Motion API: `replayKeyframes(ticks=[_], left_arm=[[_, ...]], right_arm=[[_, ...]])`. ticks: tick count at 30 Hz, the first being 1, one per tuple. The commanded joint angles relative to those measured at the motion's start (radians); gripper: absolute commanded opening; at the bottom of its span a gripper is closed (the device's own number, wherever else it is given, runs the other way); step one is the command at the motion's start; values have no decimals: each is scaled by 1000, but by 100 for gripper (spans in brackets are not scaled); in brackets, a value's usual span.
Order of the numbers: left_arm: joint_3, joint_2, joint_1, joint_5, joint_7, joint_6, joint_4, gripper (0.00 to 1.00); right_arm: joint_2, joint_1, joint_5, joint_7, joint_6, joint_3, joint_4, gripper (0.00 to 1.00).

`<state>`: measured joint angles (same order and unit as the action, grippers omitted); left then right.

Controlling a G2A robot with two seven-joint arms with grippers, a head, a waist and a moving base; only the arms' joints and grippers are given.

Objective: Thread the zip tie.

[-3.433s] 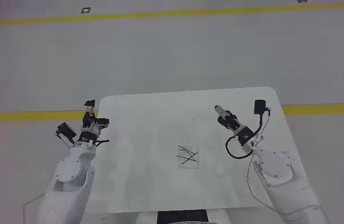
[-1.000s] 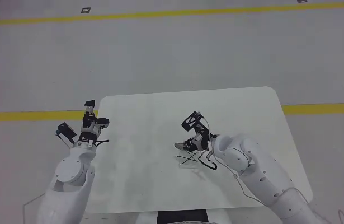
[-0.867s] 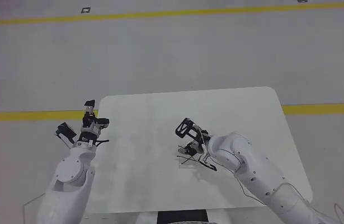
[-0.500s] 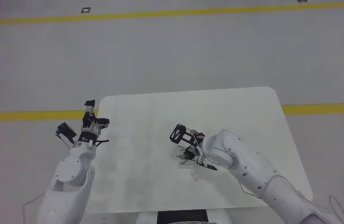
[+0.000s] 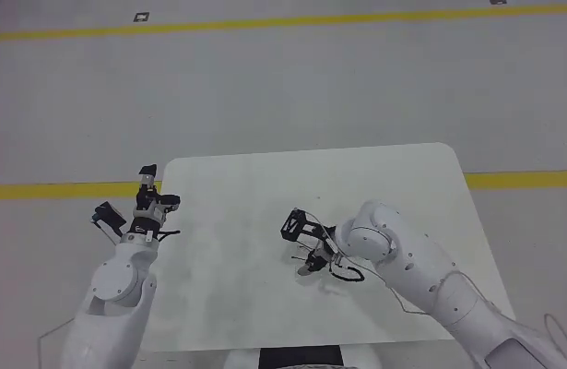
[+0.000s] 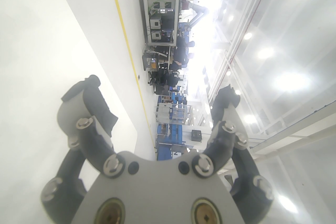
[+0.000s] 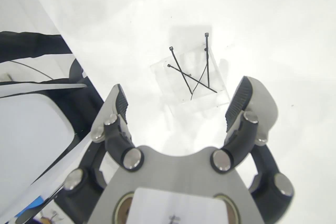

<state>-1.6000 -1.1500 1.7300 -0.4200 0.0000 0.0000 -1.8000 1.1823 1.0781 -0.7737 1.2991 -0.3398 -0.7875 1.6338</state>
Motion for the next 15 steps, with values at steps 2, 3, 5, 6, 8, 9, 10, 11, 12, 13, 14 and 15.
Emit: replayKeyframes(ticks=[2,3,5,6,8,9,10,11,12,13,14,15], left_arm=[[0,0,0,0,0,0,0,100],[0,0,0,0,0,0,0,100],[0,0,0,0,0,0,0,100],[0,0,0,0,0,0,0,100],[0,0,0,0,0,0,0,100],[0,0,0,0,0,0,0,100],[0,0,0,0,0,0,0,100],[0,0,0,0,0,0,0,100],[0,0,0,0,0,0,0,100],[0,0,0,0,0,0,0,100],[0,0,0,0,0,0,0,100],[0,0,0,0,0,0,0,100]], right_arm=[[1,-12,49,19,0,7,-2,100],[1,-12,49,19,0,7,-2,100],[1,-12,49,19,0,7,-2,100],[1,-12,49,19,0,7,-2,100],[1,-12,49,19,0,7,-2,100],[1,-9,48,17,0,12,-3,100],[2,-5,38,8,0,27,-5,100],[3,-5,27,2,0,40,-11,100],[5,-9,25,-8,0,52,-23,100],[6,-12,29,-16,0,60,-34,100],[8,-16,28,-20,0,70,-47,100],[10,-23,22,-29,0,79,-62,100]])
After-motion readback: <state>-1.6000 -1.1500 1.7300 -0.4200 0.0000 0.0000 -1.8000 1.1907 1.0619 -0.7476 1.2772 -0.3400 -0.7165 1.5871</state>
